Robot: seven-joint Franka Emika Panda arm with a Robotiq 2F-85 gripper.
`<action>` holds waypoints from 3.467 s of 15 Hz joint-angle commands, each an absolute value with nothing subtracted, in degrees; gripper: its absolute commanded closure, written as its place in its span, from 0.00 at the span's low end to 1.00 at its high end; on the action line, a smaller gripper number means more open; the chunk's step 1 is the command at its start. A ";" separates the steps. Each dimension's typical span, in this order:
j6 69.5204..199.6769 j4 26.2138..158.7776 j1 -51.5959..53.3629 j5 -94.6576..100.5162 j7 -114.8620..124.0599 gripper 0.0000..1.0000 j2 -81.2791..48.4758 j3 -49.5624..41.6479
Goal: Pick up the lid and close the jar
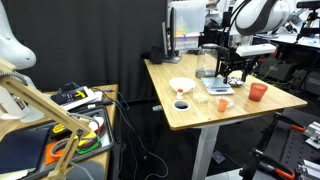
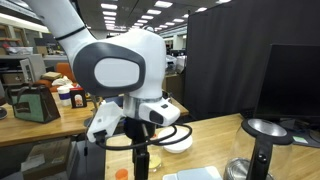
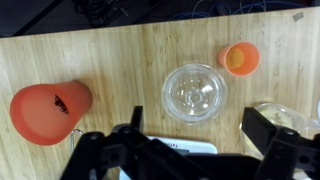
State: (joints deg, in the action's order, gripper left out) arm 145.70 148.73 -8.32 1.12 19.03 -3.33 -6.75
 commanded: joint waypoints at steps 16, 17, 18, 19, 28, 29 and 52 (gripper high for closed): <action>149.41 141.33 -5.52 -4.97 28.33 0.00 -17.97 -9.06; 150.20 141.34 -5.37 -5.40 28.73 0.00 -18.36 -9.29; 150.26 141.14 -5.32 -5.92 28.71 0.00 -18.85 -9.40; 150.35 140.84 -5.28 -6.46 28.74 0.00 -19.35 -9.51; 151.87 138.35 -2.15 -5.95 33.39 0.00 -24.24 -12.03; 151.92 138.19 -1.63 -5.85 33.93 0.00 -24.69 -12.28; 151.49 137.35 -1.62 -7.82 34.30 0.87 -24.60 -12.37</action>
